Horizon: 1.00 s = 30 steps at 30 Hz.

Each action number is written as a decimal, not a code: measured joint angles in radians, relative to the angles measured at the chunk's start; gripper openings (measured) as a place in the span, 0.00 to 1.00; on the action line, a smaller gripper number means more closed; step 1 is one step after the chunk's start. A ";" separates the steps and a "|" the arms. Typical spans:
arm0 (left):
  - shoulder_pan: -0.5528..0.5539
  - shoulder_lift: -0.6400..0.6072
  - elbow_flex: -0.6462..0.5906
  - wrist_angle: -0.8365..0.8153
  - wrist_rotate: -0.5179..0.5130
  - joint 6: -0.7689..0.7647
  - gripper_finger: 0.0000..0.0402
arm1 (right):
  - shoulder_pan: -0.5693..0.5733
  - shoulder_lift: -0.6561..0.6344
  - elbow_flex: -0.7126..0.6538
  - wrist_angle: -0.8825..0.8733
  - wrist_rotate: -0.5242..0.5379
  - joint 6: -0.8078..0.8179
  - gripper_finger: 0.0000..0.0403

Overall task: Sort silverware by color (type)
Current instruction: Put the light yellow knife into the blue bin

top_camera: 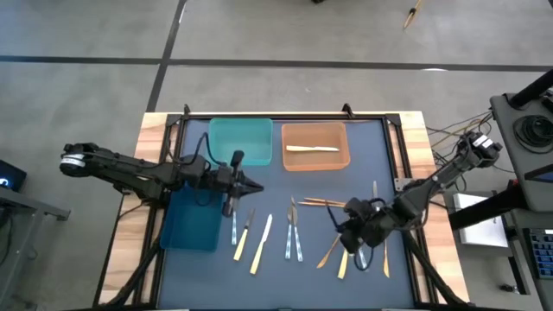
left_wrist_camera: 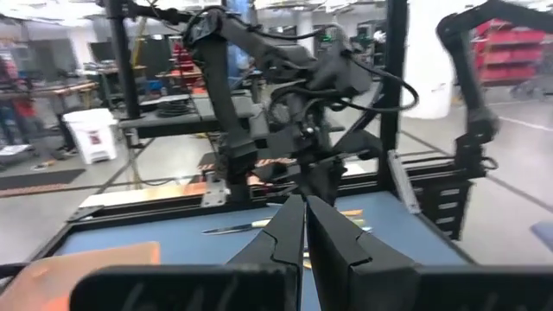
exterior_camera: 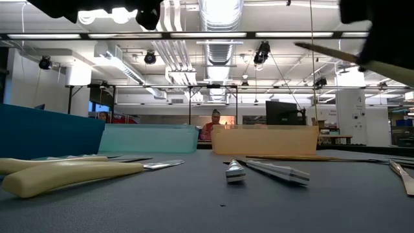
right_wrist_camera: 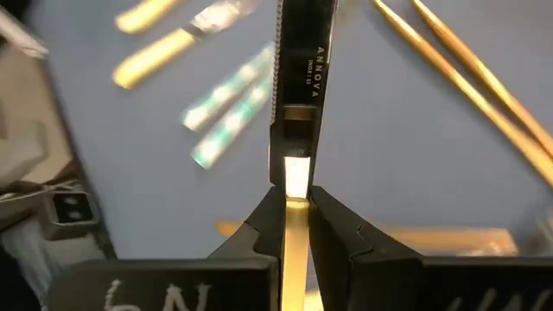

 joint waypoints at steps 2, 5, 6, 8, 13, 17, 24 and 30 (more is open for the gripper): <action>0.000 0.000 0.000 0.018 0.030 -0.014 0.00 | -0.043 0.004 0.000 0.084 -0.003 -0.128 0.05; 0.000 0.000 0.000 0.048 0.092 -0.037 0.00 | -0.108 0.005 0.000 0.210 -0.039 -0.326 0.05; 0.000 0.000 0.000 0.059 0.113 -0.044 0.00 | -0.131 0.005 0.000 0.251 -0.060 -0.385 0.05; 0.000 0.000 0.000 0.076 0.152 -0.060 0.00 | -0.175 0.004 -0.001 0.326 -0.109 -0.502 0.05; -0.005 0.002 0.000 0.102 0.178 -0.095 0.00 | -0.287 0.022 -0.002 0.510 -0.267 -0.744 0.05; -0.016 0.010 0.000 0.118 0.178 -0.113 0.00 | -0.362 0.062 -0.002 0.673 -0.422 -0.895 0.05; -0.047 0.013 0.000 0.140 0.178 -0.151 0.00 | -0.452 0.182 -0.002 0.999 -0.695 -1.047 0.05; -0.076 0.013 0.000 0.147 0.179 -0.190 0.00 | -0.491 0.302 0.037 1.198 -0.876 -1.099 0.05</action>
